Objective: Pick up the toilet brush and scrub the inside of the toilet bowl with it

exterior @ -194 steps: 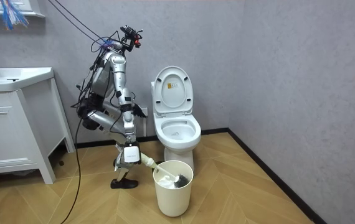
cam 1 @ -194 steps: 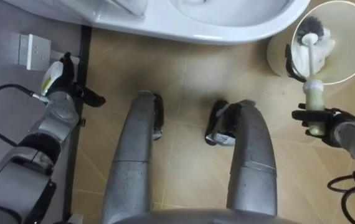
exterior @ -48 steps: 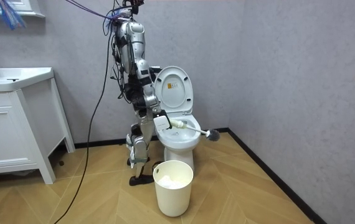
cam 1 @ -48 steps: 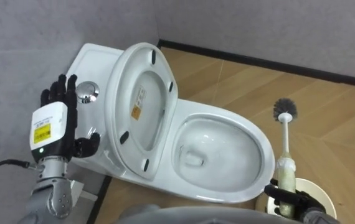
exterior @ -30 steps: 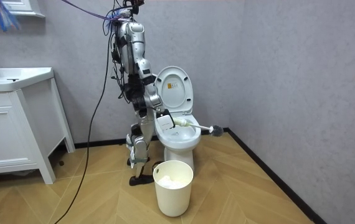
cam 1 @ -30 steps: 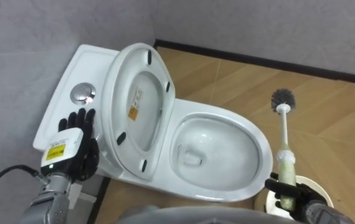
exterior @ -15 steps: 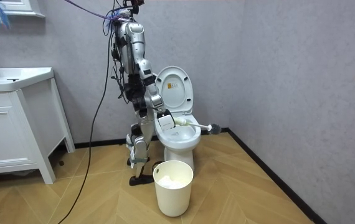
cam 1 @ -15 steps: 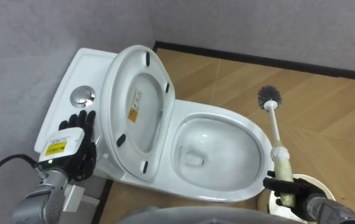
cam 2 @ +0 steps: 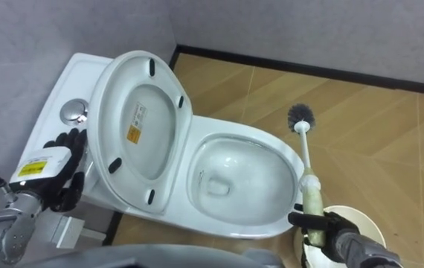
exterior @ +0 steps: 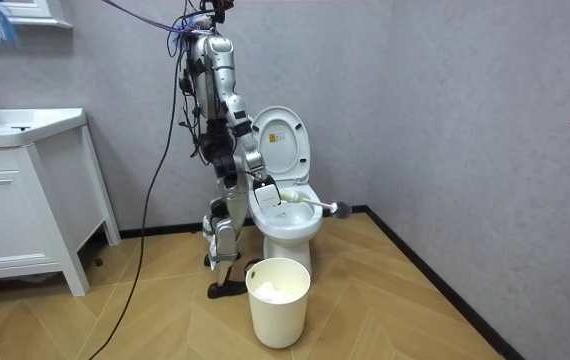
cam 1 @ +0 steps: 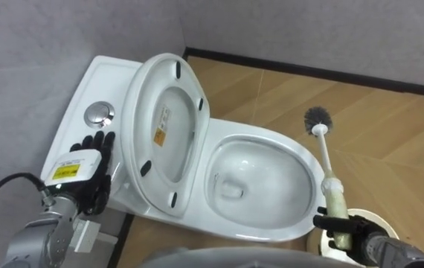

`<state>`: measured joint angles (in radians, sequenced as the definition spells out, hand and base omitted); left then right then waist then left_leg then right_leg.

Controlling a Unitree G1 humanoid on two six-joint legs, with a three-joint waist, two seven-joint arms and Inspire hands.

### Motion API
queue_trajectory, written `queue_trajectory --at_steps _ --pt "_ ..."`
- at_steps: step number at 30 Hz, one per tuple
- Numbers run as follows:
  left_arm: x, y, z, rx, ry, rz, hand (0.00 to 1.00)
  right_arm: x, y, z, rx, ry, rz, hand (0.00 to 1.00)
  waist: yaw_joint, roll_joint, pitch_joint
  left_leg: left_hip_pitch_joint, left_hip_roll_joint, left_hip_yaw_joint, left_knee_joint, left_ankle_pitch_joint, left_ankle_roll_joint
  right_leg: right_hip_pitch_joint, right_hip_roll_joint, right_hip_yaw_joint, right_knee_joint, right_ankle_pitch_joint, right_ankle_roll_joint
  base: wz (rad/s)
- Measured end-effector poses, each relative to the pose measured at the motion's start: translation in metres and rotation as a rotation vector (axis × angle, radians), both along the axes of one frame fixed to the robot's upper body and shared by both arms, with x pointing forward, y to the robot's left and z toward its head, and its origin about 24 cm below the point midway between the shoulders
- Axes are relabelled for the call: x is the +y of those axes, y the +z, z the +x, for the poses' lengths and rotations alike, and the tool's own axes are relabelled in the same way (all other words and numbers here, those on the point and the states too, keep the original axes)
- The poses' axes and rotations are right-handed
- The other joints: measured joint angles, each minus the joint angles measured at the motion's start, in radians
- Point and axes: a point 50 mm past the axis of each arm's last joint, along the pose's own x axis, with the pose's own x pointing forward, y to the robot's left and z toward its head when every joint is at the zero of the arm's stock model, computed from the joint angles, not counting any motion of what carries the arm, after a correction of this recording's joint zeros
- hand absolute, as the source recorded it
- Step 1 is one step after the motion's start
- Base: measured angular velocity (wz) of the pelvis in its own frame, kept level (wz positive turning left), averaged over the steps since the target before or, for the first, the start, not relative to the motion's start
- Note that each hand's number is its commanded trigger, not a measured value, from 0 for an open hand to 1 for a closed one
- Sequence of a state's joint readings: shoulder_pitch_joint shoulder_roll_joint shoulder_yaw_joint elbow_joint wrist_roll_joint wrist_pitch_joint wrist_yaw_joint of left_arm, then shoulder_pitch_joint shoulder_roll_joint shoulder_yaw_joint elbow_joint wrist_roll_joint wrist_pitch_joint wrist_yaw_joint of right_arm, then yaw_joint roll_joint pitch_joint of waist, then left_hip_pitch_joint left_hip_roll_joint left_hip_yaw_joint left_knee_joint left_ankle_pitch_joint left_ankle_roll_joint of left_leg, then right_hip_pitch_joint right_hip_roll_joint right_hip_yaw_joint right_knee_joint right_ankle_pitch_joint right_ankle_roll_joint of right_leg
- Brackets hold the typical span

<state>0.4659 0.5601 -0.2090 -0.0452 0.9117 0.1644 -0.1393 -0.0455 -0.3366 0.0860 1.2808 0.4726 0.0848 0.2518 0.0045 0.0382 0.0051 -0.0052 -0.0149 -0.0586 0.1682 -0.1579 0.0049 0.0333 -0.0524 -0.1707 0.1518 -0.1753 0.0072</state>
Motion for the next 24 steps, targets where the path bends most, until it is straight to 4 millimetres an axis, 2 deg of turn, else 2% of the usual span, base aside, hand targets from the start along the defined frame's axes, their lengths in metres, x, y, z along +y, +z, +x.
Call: queue_trajectory --at_steps 3,13,18,24 --pt "0.000 0.003 0.002 0.036 -0.006 0.004 0.00 -0.003 0.001 0.000 0.000 0.002 -0.008 1.00 -0.003 0.014 0.0001 -0.002 0.000 0.001 -0.001 0.000 0.000 -0.003 0.000 0.000 0.000 -0.001 0.000 0.00" --pt "-0.001 0.022 0.011 0.150 -0.001 -0.010 0.00 -0.005 0.001 -0.002 0.007 -0.001 -0.006 1.00 -0.006 0.028 0.0009 -0.007 0.000 0.001 -0.002 0.000 0.000 -0.006 -0.001 0.003 0.000 -0.004 -0.002 0.00" --pt "0.000 0.032 0.020 0.203 -0.026 0.003 0.00 -0.007 0.004 0.006 -0.009 0.001 -0.011 1.00 -0.010 0.038 0.0066 -0.010 -0.001 0.002 -0.002 0.000 0.000 -0.010 -0.002 0.005 0.000 -0.005 -0.002 0.00" --pt "0.002 0.040 0.024 0.251 -0.039 0.016 0.00 -0.006 0.006 0.015 -0.031 0.006 -0.012 1.00 -0.021 0.041 0.0052 -0.016 -0.002 0.000 -0.002 0.000 0.000 -0.013 -0.002 0.004 0.001 -0.005 -0.002 0.02"
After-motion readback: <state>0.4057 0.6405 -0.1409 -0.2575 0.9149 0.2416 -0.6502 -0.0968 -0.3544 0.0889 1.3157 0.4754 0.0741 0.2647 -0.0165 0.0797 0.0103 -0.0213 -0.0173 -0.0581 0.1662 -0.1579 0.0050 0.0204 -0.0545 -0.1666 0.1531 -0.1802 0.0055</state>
